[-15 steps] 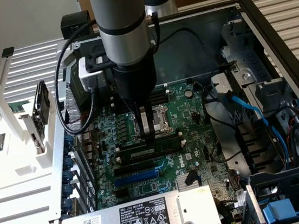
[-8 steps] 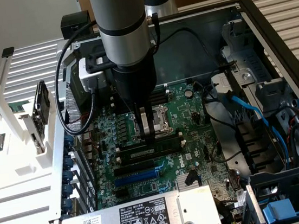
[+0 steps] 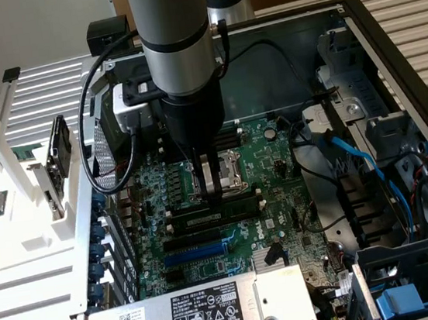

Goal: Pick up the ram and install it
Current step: 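Press down the ram until it locks into place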

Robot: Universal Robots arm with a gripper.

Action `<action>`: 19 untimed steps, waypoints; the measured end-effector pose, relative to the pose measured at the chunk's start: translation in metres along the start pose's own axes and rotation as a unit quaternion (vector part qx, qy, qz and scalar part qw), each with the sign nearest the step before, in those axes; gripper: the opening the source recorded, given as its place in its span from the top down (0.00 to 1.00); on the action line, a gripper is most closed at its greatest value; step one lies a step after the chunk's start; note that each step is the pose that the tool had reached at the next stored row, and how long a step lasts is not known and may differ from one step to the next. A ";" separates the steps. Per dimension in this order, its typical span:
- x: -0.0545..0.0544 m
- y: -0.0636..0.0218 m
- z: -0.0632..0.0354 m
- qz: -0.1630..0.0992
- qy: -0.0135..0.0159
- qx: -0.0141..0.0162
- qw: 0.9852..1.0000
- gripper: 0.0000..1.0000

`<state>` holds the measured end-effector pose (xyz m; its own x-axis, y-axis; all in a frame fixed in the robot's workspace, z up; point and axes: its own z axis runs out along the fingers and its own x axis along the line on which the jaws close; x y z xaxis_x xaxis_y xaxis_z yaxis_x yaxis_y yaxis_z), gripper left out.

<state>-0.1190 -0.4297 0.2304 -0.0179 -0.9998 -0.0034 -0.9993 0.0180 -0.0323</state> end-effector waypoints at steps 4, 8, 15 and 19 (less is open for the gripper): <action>0.000 0.0000 0.0000 0.000 0.000 0.000 1.000 0.90; 0.000 0.0000 0.0000 0.000 -0.001 0.000 1.000 0.90; 0.000 0.0000 0.0008 0.000 -0.002 0.000 1.000 0.90; 0.001 0.0000 0.0013 0.000 -0.002 0.000 1.000 0.90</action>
<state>-0.1190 -0.4304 0.2291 -0.0179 -0.9998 -0.0078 -0.9993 0.0181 -0.0321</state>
